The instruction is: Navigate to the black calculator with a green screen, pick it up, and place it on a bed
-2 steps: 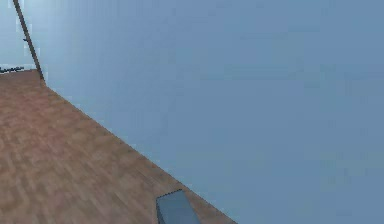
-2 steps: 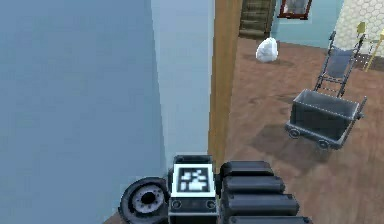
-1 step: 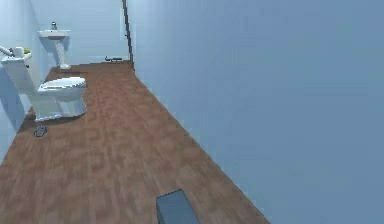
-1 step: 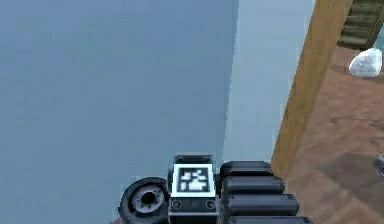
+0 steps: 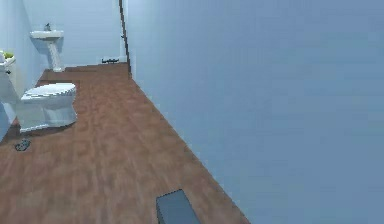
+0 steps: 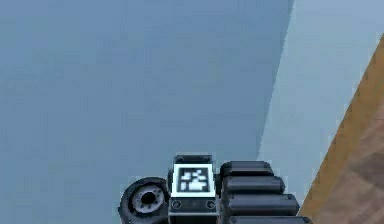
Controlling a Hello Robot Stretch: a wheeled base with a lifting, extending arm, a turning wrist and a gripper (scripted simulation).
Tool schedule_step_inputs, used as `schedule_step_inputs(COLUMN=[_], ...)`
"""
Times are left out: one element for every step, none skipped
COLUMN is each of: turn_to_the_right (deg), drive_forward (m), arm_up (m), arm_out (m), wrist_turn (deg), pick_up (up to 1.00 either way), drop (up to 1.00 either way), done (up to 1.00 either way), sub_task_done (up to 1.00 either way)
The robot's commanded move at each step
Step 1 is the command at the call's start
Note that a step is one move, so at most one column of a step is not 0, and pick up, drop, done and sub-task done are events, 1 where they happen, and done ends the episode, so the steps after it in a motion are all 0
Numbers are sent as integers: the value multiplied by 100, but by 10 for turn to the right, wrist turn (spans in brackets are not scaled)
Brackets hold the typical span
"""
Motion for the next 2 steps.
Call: schedule_step_inputs(turn_to_the_right=[450, 360], drive_forward=[0, 0], arm_up=[0, 0], arm_out=[0, 0], wrist_turn=[0, 0], pick_up=[0, 0], drop=[0, 0], done=[0, 0], sub_task_done=[0, 0])
